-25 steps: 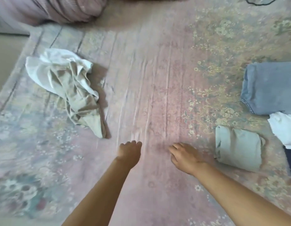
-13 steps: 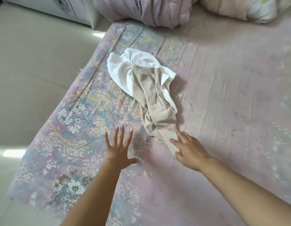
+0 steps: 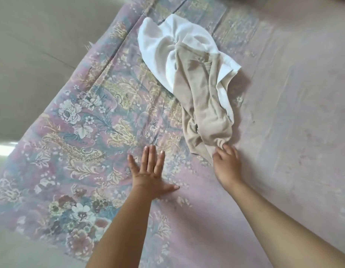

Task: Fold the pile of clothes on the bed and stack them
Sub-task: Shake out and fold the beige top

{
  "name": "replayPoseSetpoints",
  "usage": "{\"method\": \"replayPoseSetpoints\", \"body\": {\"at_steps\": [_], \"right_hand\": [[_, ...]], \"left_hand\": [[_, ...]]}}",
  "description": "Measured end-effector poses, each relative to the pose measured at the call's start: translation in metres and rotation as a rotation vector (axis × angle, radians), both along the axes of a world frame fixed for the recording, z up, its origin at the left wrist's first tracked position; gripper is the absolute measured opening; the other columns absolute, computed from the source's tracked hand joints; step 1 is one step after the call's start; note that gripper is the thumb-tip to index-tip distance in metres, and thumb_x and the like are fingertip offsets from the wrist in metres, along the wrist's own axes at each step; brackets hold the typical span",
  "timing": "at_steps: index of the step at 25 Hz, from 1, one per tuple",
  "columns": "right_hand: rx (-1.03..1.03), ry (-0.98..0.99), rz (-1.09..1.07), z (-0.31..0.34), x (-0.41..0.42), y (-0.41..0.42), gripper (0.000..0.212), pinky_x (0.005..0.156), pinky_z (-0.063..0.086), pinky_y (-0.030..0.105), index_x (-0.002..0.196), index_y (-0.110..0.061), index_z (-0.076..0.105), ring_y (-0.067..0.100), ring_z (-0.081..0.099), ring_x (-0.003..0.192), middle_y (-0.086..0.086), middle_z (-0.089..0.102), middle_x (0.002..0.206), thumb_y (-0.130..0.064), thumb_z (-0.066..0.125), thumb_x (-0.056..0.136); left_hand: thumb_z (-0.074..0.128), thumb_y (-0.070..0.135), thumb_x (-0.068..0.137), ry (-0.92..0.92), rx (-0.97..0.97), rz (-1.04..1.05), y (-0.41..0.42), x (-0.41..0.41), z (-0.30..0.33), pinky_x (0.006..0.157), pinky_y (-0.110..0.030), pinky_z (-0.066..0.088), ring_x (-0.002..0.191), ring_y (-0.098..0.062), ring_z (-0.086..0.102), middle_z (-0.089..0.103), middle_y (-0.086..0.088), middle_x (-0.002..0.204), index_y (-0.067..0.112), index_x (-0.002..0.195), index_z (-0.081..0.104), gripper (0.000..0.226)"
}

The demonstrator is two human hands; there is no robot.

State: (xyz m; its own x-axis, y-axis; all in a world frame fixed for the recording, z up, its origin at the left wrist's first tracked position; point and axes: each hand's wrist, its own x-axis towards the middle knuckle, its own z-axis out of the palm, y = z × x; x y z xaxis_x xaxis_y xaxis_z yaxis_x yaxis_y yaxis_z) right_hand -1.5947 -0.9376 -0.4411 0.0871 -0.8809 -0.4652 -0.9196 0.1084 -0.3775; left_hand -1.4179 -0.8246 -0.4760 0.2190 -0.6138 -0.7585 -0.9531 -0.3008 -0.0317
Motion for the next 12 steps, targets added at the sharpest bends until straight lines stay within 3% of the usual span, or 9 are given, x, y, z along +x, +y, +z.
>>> {"method": "replayPoseSetpoints", "body": {"at_steps": [2,6,8,10,12], "right_hand": [[-0.156,-0.100,0.000,0.003,-0.003,0.007,0.030,0.112,0.024,0.037,0.118,-0.001,0.065,0.028,0.033,0.136,0.009,0.049,0.139,-0.009,0.046,0.096],[-0.161,-0.218,0.012,0.021,-0.029,0.030,0.029,0.111,0.024,0.025,0.118,-0.003,0.065,0.022,0.037,0.127,0.004,0.052,0.134,-0.009,0.044,0.098],[-0.033,-0.451,-0.225,0.036,-0.049,0.036,0.027,0.101,0.035,0.015,0.109,-0.005,0.068,0.011,0.046,0.116,-0.002,0.053,0.124,-0.010,0.043,0.099],[0.102,-0.656,-0.463,0.050,-0.078,0.038,0.025,0.085,0.037,0.002,0.094,-0.011,0.070,-0.003,0.052,0.101,-0.009,0.058,0.111,-0.010,0.045,0.098],[0.165,-0.732,-0.618,0.055,-0.115,0.045,0.027,0.094,0.035,0.011,0.083,-0.016,0.071,-0.003,0.055,0.096,-0.009,0.065,0.102,-0.010,0.048,0.096]], "left_hand": [[0.017,0.093,0.067,-0.009,-0.013,0.007,-0.002,-0.001,0.000,0.090,-0.072,-0.030,0.117,-0.031,-0.054,-0.061,-0.012,0.123,0.019,0.115,-0.053,0.113],[0.019,0.092,0.068,-0.062,-0.004,-0.012,-0.003,-0.005,0.006,0.089,-0.071,-0.029,0.124,-0.033,-0.049,-0.059,-0.014,0.126,0.017,0.116,-0.053,0.115],[0.023,0.085,0.077,-0.100,-0.053,-0.017,0.002,-0.015,0.011,0.098,-0.067,-0.023,0.134,-0.037,-0.038,-0.049,-0.019,0.139,0.013,0.127,-0.046,0.112],[0.026,0.068,0.091,-0.079,-0.148,-0.037,0.011,-0.034,0.025,0.111,-0.059,-0.011,0.142,-0.037,-0.022,-0.029,-0.021,0.152,0.008,0.142,-0.031,0.097],[0.044,0.053,0.093,-0.036,-0.278,-0.113,0.026,-0.057,0.031,0.116,-0.057,0.006,0.146,-0.036,-0.003,-0.008,-0.021,0.157,0.005,0.150,-0.010,0.092]]}}
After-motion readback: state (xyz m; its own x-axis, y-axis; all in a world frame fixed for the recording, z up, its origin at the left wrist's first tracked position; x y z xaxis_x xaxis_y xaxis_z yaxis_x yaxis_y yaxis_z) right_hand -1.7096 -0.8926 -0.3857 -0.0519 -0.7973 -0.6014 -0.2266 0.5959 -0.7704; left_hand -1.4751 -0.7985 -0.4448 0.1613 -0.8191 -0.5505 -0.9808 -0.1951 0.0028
